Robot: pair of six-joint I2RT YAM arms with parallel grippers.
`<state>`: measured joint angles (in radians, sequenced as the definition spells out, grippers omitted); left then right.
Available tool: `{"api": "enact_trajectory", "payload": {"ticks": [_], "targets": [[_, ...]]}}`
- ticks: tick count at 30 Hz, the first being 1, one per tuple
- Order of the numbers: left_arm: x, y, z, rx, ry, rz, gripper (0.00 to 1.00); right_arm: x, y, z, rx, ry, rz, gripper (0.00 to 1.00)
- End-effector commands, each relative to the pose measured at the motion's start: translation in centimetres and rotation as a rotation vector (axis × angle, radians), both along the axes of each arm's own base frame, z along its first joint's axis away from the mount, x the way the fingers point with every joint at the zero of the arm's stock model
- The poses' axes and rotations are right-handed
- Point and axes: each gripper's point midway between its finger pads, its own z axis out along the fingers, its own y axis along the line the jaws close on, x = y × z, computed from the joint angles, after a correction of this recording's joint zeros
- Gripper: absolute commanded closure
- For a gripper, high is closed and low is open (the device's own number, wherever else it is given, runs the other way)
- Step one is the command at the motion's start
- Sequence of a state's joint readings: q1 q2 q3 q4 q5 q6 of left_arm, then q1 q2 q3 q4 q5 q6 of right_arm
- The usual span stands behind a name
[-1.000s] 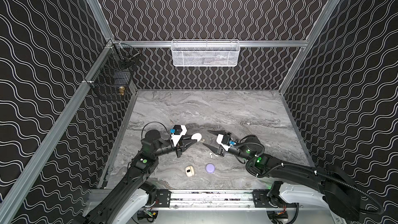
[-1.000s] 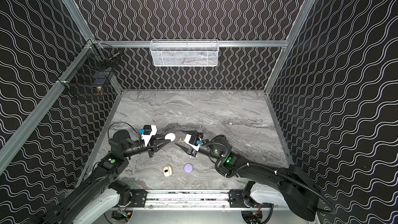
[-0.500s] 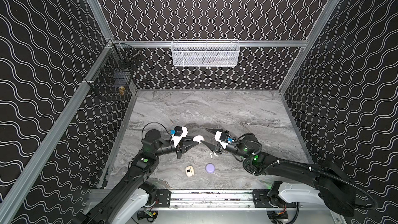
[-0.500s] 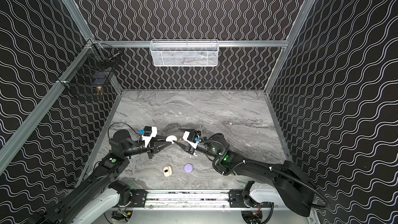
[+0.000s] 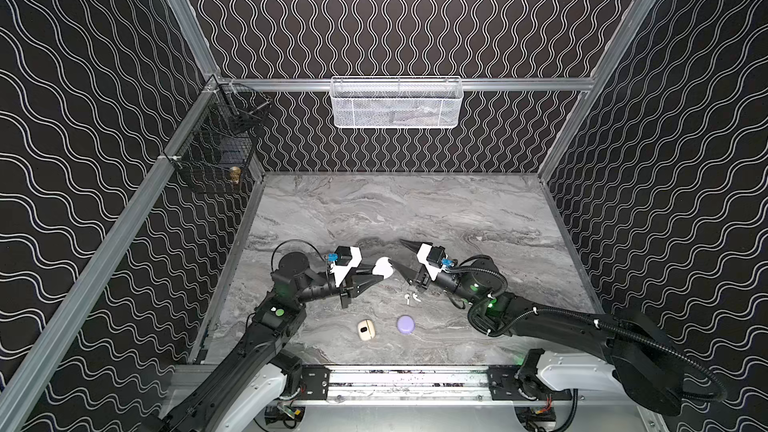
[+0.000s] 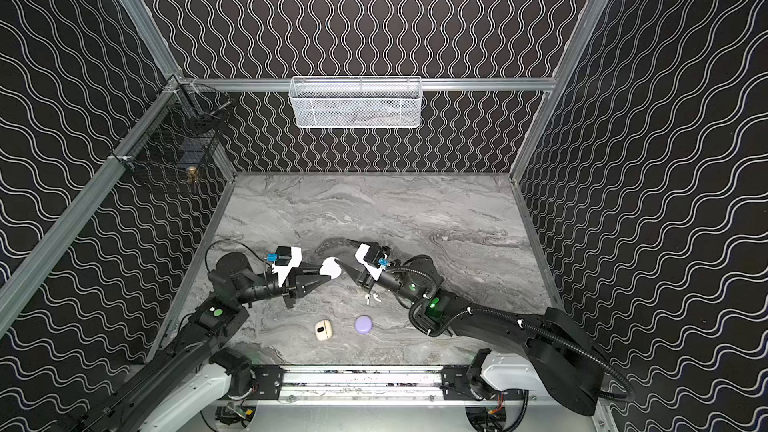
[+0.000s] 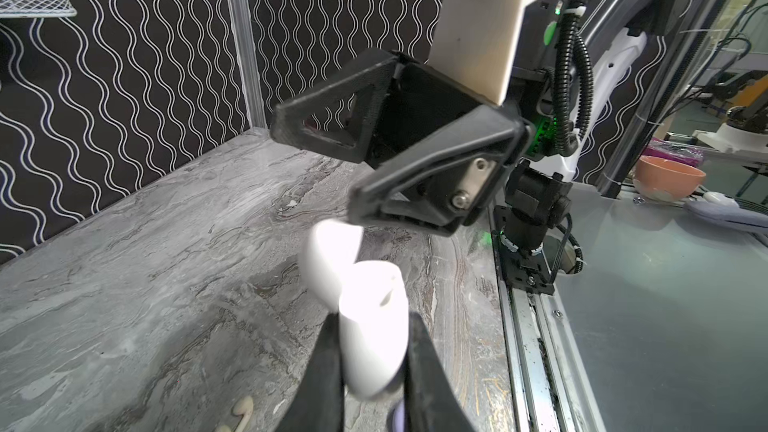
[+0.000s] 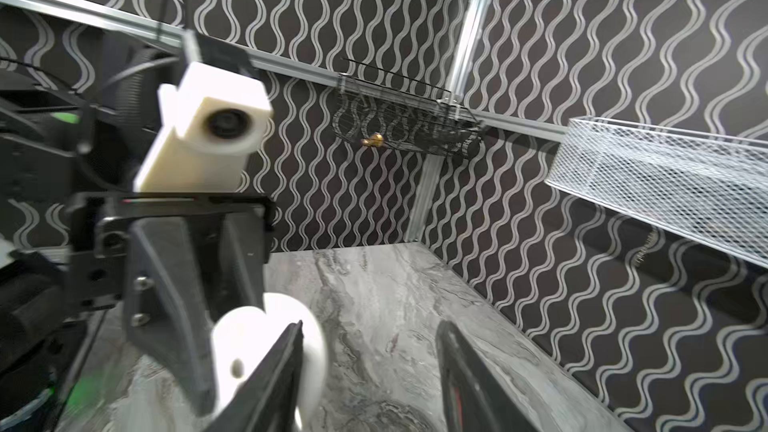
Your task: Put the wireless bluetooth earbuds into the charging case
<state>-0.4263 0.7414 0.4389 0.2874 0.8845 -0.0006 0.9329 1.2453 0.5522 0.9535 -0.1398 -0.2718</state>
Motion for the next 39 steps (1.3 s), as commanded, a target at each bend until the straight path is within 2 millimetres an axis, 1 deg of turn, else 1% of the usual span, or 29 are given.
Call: {"api": "enact_trajectory", "payload": {"ticks": [1, 7, 9, 11, 14, 16, 18, 20, 22, 24, 26, 28, 29, 30, 32, 33, 34, 35, 37, 39], "targets": [[-0.5, -0.1, 0.8, -0.018, -0.051, -0.024, 1.0, 0.5, -0.3, 1.2, 0.04, -0.006, -0.03, 0.46], [-0.6, 0.1, 1.3, -0.031, -0.062, -0.016, 1.0, 0.8, -0.3, 1.3, 0.045, -0.001, -0.037, 0.44], [-0.2, 0.2, 1.7, -0.034, -0.057, 0.012, 1.0, 1.0, -0.5, 1.8, 0.059, -0.003, -0.057, 0.43], [0.9, 0.4, 2.7, -0.058, -0.027, 0.075, 1.0, 1.4, -1.0, 3.0, 0.083, 0.012, -0.089, 0.42], [3.2, 0.9, 4.5, -0.128, 0.074, 0.187, 1.0, 2.1, -2.9, 5.2, 0.146, 0.06, -0.168, 0.42], [4.4, 1.2, 5.5, -0.182, 0.152, 0.242, 1.0, 2.8, -5.0, 6.3, 0.21, 0.116, -0.257, 0.4], [5.4, 1.5, 6.1, -0.225, 0.232, 0.289, 1.0, 3.5, -7.0, 6.8, 0.266, 0.18, -0.332, 0.4], [6.0, 1.8, 6.9, -0.268, 0.283, 0.32, 1.0, 3.9, -8.6, 6.6, 0.305, 0.265, -0.391, 0.4], [6.2, 1.9, 7.4, -0.29, 0.289, 0.332, 1.0, 4.4, -10.0, 5.7, 0.328, 0.367, -0.456, 0.39], [6.5, 2.3, 7.1, -0.285, 0.265, 0.363, 1.0, 4.8, -11.4, 4.8, 0.353, 0.469, -0.525, 0.39], [7.0, 3.2, 6.0, -0.272, 0.241, 0.435, 1.0, 4.9, -12.5, 3.4, 0.365, 0.581, -0.584, 0.39], [6.7, 3.7, 4.8, -0.258, 0.172, 0.449, 1.0, 4.6, -13.2, 1.4, 0.357, 0.696, -0.614, 0.4], [6.2, 3.6, 4.3, -0.242, 0.123, 0.429, 1.0, 4.3, -13.3, 0.4, 0.349, 0.747, -0.612, 0.4], [5.6, 3.5, 3.2, -0.215, 0.078, 0.411, 1.0, 3.8, -13.1, -0.7, 0.337, 0.801, -0.598, 0.4], [5.7, 4.1, 1.6, -0.231, 0.069, 0.45, 1.0, 2.9, -12.6, -2.8, 0.317, 0.877, -0.554, 0.4], [5.2, 3.9, 1.4, -0.234, 0.056, 0.424, 1.0, 2.4, -12.2, -3.7, 0.307, 0.912, -0.52, 0.4], [4.6, 3.4, 1.7, -0.223, 0.012, 0.38, 1.0, 2.1, -11.8, -4.5, 0.299, 0.937, -0.499, 0.4], [4.4, 3.1, 1.7, -0.221, 0.004, 0.352, 1.0, 1.9, -11.6, -5.2, 0.282, 0.96, -0.489, 0.4], [4.9, 2.5, 0.7, -0.188, 0.022, 0.336, 1.0, 1.4, -11.3, -6.6, 0.239, 1.01, -0.487, 0.4], [4.9, 1.9, 0.2, -0.167, 0.027, 0.297, 1.0, 1.1, -11.3, -8.1, 0.204, 1.049, -0.501, 0.4]]}}
